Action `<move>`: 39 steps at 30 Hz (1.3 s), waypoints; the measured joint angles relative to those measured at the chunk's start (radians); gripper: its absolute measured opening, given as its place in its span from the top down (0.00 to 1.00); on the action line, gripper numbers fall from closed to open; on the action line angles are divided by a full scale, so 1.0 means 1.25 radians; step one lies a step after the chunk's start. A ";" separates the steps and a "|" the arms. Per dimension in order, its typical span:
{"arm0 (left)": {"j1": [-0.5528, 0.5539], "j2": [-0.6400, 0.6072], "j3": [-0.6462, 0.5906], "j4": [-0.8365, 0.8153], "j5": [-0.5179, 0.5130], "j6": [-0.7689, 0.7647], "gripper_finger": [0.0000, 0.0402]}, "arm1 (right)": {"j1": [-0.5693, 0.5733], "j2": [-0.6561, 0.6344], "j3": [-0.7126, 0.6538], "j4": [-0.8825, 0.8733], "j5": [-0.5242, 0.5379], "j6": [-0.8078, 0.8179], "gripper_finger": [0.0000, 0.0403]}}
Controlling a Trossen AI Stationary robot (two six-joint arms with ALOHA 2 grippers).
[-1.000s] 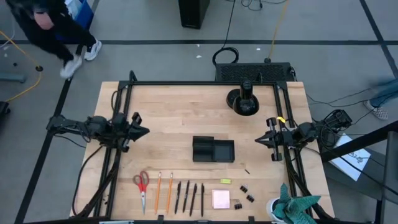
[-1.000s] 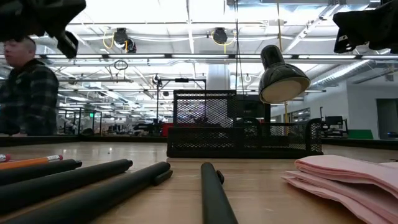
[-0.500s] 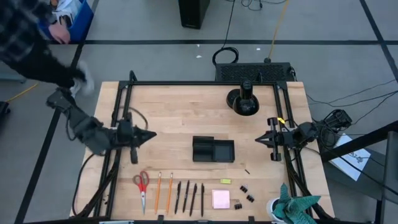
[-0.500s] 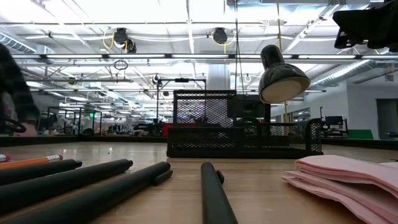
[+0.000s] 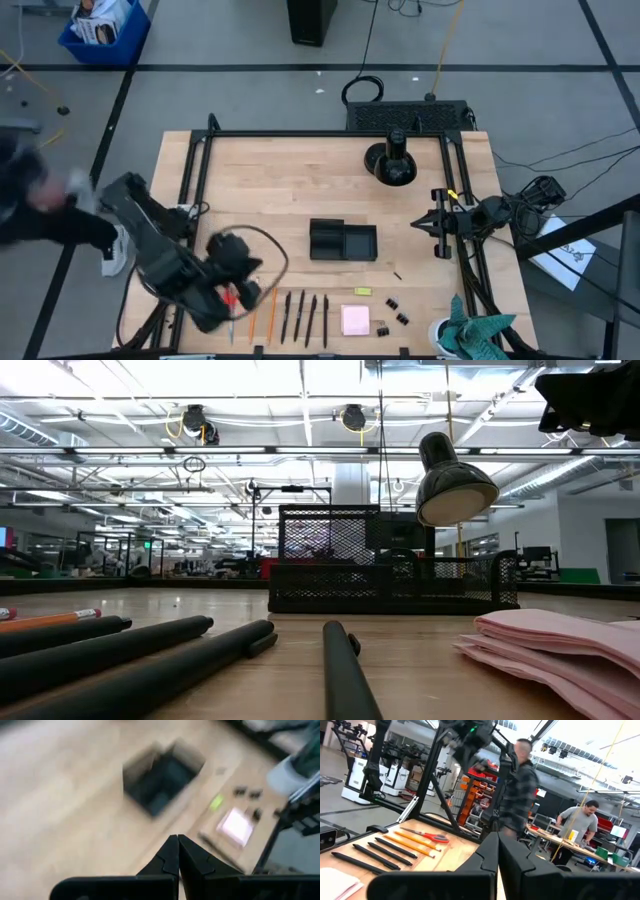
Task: Pick and place office supplies into organizer
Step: Put the orange pencil into the black desk organizer
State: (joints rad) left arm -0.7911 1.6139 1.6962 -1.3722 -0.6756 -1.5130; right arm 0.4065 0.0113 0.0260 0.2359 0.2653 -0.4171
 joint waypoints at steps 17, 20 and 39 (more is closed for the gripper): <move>0.091 0.296 0.000 0.043 0.393 -0.325 0.99 | 0.000 0.000 0.000 -0.007 0.111 0.100 1.00; 0.101 0.312 0.000 0.073 0.410 -0.317 0.99 | 0.000 0.000 0.000 -0.013 0.123 0.110 1.00; 0.080 0.340 -0.033 0.037 0.445 -0.403 0.52 | 0.000 0.000 0.000 -0.014 0.123 0.109 1.00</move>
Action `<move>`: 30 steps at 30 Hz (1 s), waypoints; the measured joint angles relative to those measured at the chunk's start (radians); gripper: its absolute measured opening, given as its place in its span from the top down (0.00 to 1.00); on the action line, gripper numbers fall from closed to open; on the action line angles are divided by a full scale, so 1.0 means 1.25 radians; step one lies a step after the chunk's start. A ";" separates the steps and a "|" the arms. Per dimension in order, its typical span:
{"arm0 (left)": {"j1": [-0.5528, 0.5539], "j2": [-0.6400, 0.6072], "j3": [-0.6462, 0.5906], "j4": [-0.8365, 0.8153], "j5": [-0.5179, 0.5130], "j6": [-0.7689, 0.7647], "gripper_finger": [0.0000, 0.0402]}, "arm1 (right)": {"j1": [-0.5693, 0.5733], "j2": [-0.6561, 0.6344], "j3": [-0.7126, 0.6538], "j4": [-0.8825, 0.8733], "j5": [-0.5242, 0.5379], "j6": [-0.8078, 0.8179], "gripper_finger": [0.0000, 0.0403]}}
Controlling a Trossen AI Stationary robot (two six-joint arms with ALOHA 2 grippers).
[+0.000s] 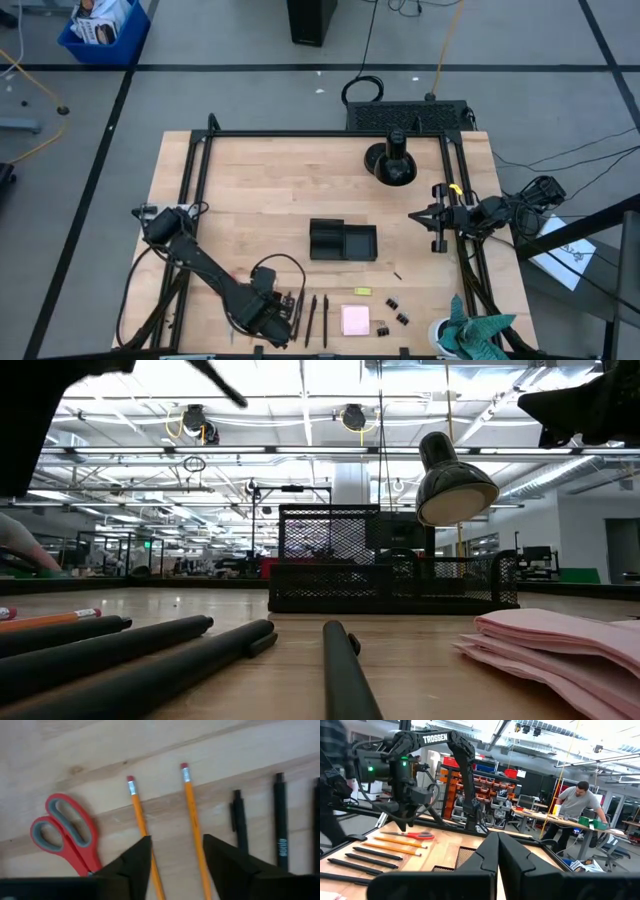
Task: Pick and place office supplies into organizer
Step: Put the orange pencil into the black desk organizer
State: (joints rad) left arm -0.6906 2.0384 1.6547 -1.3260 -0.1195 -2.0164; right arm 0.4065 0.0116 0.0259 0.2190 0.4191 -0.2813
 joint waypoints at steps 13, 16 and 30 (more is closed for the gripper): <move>0.009 -0.001 -0.142 0.127 0.063 0.001 0.42 | 0.000 0.000 0.000 0.001 0.000 0.006 1.00; 0.014 -0.001 -0.167 0.127 0.080 0.002 0.45 | 0.000 0.000 0.000 0.001 -0.001 0.006 1.00; 0.069 -0.008 -0.249 0.231 0.145 0.096 0.57 | 0.000 0.000 0.000 0.001 -0.001 0.007 1.00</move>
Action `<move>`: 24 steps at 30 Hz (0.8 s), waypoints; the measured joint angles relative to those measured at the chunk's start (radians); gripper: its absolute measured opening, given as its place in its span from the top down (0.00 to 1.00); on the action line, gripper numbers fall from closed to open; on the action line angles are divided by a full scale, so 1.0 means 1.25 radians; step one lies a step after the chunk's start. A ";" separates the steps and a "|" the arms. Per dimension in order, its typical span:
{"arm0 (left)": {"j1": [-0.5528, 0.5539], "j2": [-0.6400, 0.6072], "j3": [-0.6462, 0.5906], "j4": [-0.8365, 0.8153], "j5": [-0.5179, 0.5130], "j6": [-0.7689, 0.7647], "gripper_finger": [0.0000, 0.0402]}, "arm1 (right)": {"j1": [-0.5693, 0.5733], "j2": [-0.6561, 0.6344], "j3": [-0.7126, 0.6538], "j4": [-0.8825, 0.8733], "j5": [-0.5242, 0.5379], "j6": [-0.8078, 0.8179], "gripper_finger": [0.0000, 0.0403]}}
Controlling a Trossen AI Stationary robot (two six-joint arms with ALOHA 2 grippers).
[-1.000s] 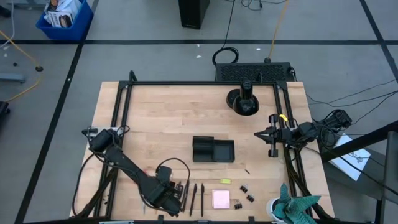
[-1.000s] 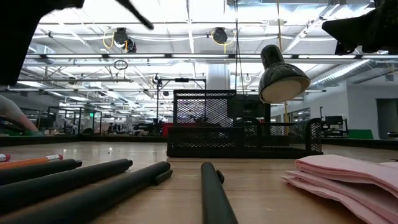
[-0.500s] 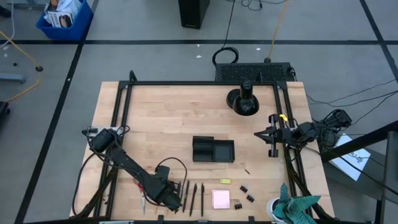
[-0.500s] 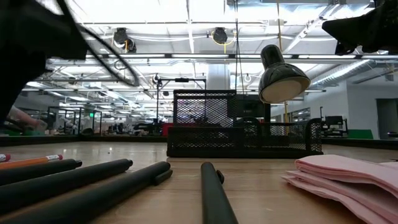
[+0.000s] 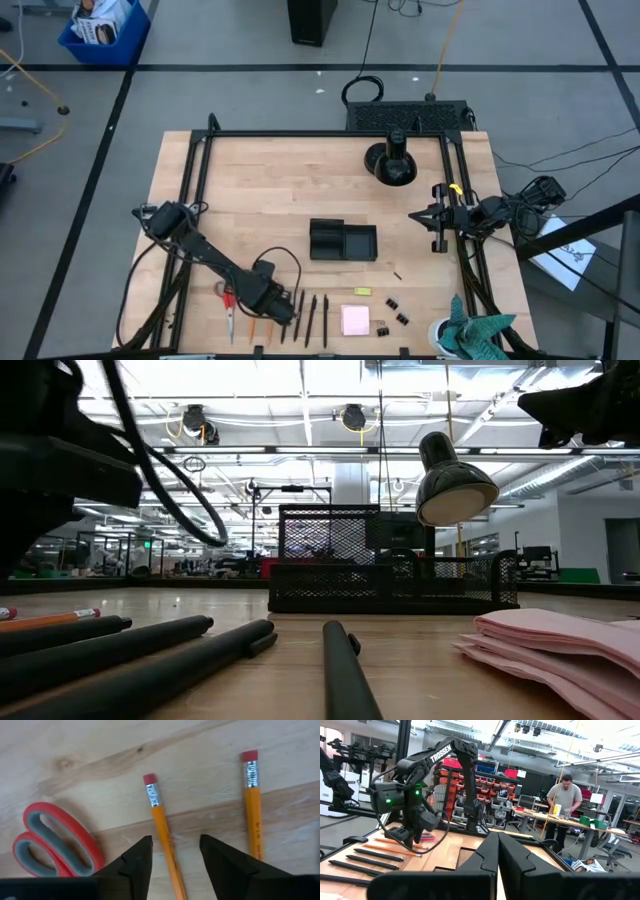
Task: Pick and place office supplies into organizer
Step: Put the orange pencil into the black desk organizer
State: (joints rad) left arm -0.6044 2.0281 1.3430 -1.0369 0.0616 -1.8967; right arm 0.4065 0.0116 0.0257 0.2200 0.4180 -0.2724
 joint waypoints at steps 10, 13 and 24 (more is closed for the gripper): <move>0.023 -0.002 -0.049 0.062 0.040 0.057 0.71 | 0.000 0.000 0.000 -0.002 0.000 0.020 1.00; 0.023 -0.004 -0.063 0.089 0.030 0.065 0.75 | 0.000 0.000 0.000 -0.006 0.000 0.021 1.00; 0.019 -0.005 -0.068 0.118 -0.019 0.087 0.94 | 0.000 0.000 0.000 -0.014 0.000 0.041 1.00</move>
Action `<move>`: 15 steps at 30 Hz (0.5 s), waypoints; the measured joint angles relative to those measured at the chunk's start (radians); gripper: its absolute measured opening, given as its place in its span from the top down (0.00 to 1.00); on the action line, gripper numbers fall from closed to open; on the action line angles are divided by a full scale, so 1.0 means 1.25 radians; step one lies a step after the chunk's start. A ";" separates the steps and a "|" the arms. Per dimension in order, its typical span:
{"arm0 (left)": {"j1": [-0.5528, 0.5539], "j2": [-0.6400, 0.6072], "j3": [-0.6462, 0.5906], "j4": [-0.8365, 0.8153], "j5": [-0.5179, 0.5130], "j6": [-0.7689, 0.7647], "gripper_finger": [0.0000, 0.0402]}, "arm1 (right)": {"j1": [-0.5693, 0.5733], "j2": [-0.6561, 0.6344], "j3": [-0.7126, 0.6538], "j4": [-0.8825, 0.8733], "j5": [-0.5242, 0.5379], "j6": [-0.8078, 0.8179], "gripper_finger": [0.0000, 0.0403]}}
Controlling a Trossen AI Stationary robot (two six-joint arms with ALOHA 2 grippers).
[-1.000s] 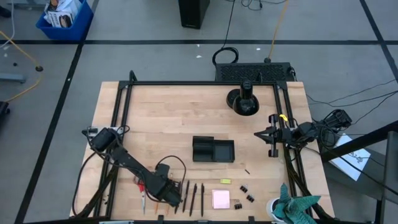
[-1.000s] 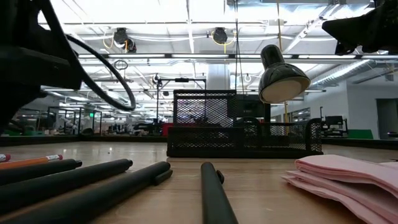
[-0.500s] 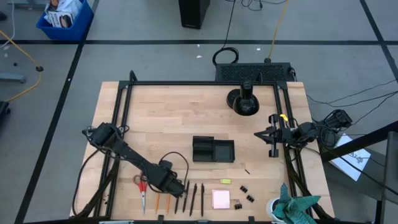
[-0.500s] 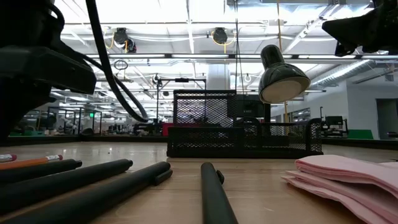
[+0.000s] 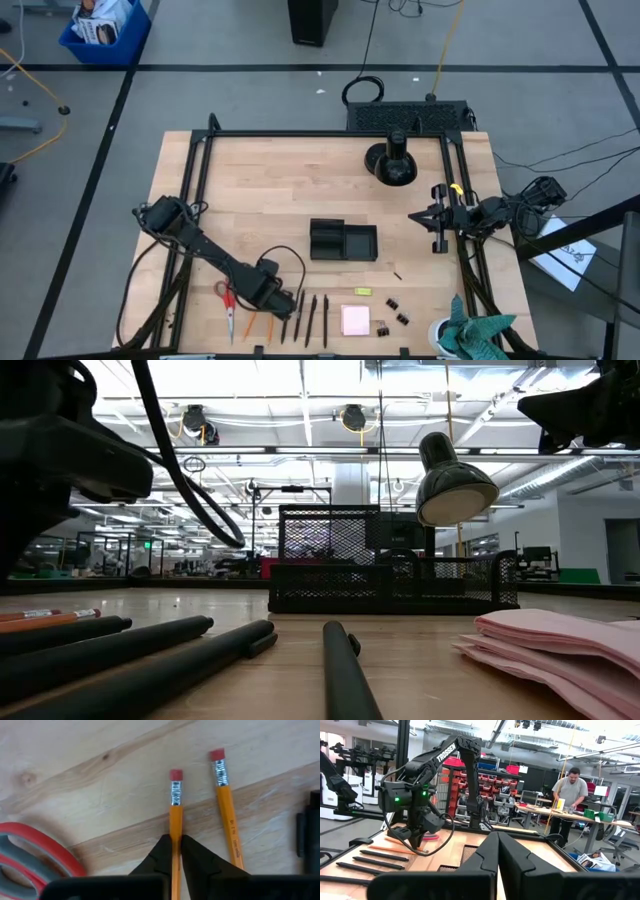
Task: Pick and place office supplies into organizer
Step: Put the orange pencil into the black desk organizer
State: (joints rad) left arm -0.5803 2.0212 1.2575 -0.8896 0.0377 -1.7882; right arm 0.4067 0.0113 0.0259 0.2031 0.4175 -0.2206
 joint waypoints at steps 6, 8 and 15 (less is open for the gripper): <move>-0.001 0.000 0.000 0.004 -0.019 0.006 0.98 | 0.000 0.000 0.000 0.000 0.000 0.000 1.00; -0.002 0.000 -0.001 0.006 -0.024 0.012 0.96 | 0.000 0.000 0.000 0.001 0.000 0.000 1.00; -0.028 0.000 -0.002 0.006 -0.130 -0.002 0.96 | 0.000 0.000 0.000 0.001 0.000 -0.001 1.00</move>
State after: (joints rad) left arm -0.6152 2.0210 1.2556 -0.8822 -0.1244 -1.7903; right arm 0.4068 0.0113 0.0259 0.2047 0.4171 -0.2213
